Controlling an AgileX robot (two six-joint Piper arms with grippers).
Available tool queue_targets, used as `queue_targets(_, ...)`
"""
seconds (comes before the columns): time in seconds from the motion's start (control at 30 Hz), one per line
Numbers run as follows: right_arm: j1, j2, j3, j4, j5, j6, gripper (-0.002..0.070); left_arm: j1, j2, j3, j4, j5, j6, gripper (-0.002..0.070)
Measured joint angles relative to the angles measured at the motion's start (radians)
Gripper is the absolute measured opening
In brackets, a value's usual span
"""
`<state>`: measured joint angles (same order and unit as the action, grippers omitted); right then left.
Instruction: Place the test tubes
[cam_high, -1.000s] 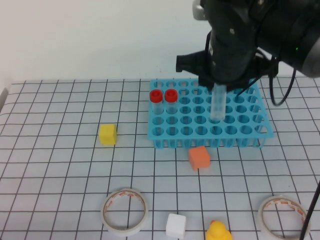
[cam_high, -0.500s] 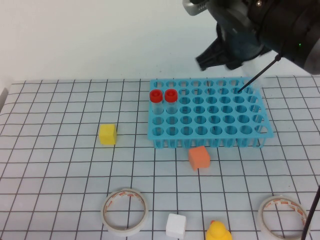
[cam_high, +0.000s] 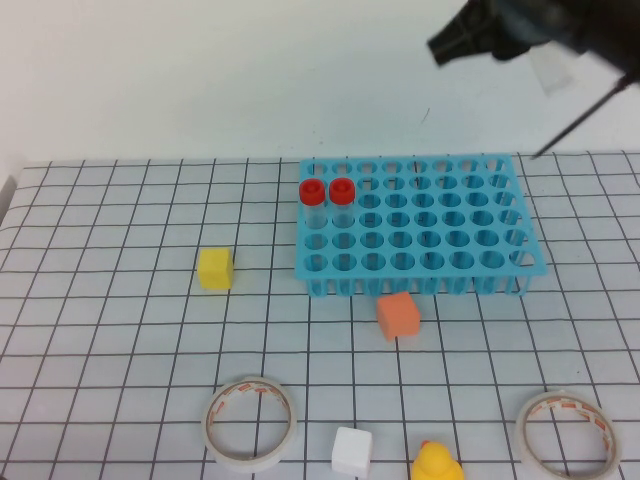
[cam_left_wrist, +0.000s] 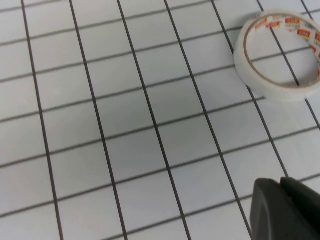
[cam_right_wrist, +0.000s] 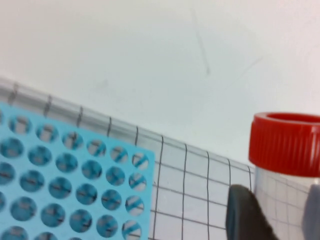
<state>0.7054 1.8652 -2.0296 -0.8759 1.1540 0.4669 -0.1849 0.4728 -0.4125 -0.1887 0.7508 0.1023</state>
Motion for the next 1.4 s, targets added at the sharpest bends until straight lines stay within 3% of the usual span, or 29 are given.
queue_targets(0.2,0.002,-0.142,0.000,0.091,0.000,-0.019,0.0238,0.000,0.000,0.000,-0.004,-0.093,0.000,-0.0001)
queue_targets(0.33,0.002,-0.239,0.000,0.179,0.001,-0.099,0.0238,0.000,0.000,0.000,-0.086,-0.227,0.059,-0.0001)
queue_targets(0.43,0.004,-0.315,0.028,0.208,-0.006,-0.124,0.0238,0.000,0.000,0.000,-0.227,-0.365,0.177,-0.0001)
queue_targets(0.47,0.004,-0.375,0.083,0.213,-0.027,-0.128,0.0238,-0.002,0.000,0.000,-0.351,-0.446,0.288,-0.0001)
queue_targets(0.6,0.004,-0.514,0.258,0.221,-0.141,-0.118,0.0238,-0.002,0.000,0.000,-0.591,-0.503,0.487,-0.0001)
queue_targets(0.83,0.004,-0.790,0.765,0.221,-0.638,-0.031,0.0238,-0.002,0.051,0.000,-0.910,-0.393,0.861,-0.0001)
queue_targets(1.0,0.004,-0.924,1.068,0.213,-0.976,0.015,0.0238,-0.002,0.092,-0.002,-1.268,-0.350,1.180,-0.0001)
queue_targets(1.03,0.004,-0.944,1.158,0.214,-1.073,0.027,0.0238,-0.002,0.111,-0.026,-1.400,-0.324,1.306,-0.0001)
queue_targets(1.17,0.004,-0.952,1.282,0.213,-1.199,0.092,0.0238,-0.002,0.166,-0.109,-1.483,-0.202,1.399,-0.0001)
queue_targets(1.4,0.004,-0.952,1.406,0.195,-1.422,0.104,0.0238,-0.002,0.362,-0.287,-1.490,0.090,1.358,0.0018)
